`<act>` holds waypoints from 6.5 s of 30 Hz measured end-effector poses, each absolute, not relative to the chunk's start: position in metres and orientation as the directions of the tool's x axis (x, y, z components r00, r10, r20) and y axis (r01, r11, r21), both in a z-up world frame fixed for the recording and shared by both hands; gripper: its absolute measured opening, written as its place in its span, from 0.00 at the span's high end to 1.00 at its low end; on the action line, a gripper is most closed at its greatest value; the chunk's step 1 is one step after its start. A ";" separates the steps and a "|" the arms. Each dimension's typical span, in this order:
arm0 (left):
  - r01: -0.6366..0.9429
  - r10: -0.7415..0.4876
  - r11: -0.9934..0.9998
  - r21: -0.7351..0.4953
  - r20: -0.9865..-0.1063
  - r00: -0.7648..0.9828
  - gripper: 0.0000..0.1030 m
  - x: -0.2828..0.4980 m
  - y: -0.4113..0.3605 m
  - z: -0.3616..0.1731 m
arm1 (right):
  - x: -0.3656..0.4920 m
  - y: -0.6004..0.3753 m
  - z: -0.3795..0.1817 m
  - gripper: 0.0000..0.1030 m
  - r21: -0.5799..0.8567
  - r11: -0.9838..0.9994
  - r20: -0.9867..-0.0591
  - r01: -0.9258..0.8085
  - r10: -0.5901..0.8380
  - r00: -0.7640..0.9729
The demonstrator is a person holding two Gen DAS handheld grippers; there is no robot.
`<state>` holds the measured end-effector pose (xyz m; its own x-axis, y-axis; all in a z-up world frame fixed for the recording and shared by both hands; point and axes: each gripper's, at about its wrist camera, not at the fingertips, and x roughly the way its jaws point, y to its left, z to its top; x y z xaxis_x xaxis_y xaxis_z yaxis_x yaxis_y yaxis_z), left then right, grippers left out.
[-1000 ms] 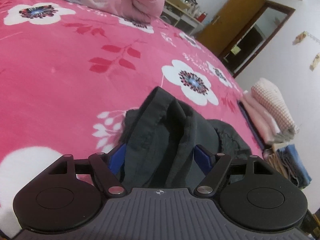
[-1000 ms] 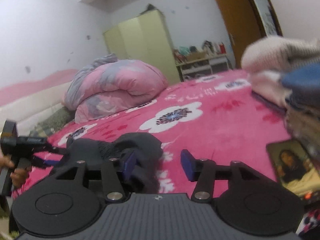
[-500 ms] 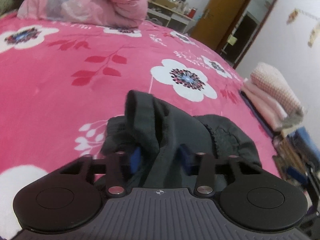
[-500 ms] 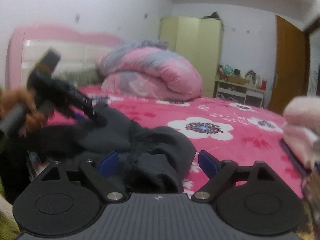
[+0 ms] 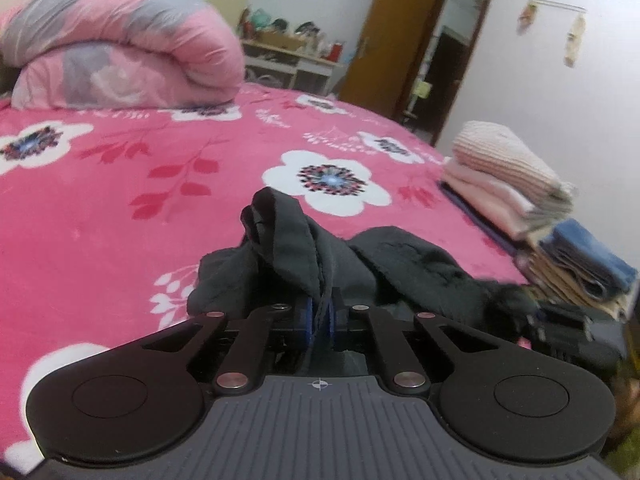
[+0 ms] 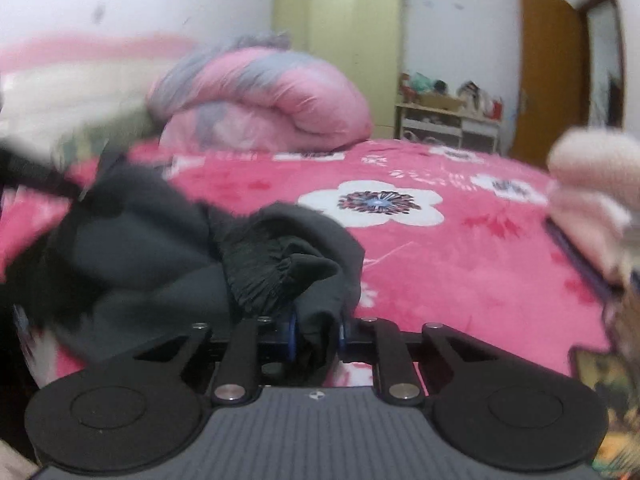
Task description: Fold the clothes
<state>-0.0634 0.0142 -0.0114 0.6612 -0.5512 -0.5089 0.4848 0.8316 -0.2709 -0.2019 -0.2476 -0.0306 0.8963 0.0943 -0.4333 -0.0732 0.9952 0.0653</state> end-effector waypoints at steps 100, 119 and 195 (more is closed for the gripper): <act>0.304 -0.318 0.944 0.127 0.111 0.942 0.89 -0.109 0.036 0.162 | -0.217 -0.261 0.127 0.91 0.296 0.917 0.220 -0.269 0.209 0.953; 0.318 -0.396 0.908 0.272 0.315 0.863 0.89 -0.161 0.034 0.236 | -0.248 -0.287 0.250 0.92 0.210 0.851 0.416 -0.482 0.368 0.832; 0.420 -0.390 0.905 -0.067 -0.525 0.757 0.85 0.360 -0.002 -0.050 | 0.261 -0.322 -0.022 0.94 -0.028 0.983 -0.512 -0.183 0.144 0.847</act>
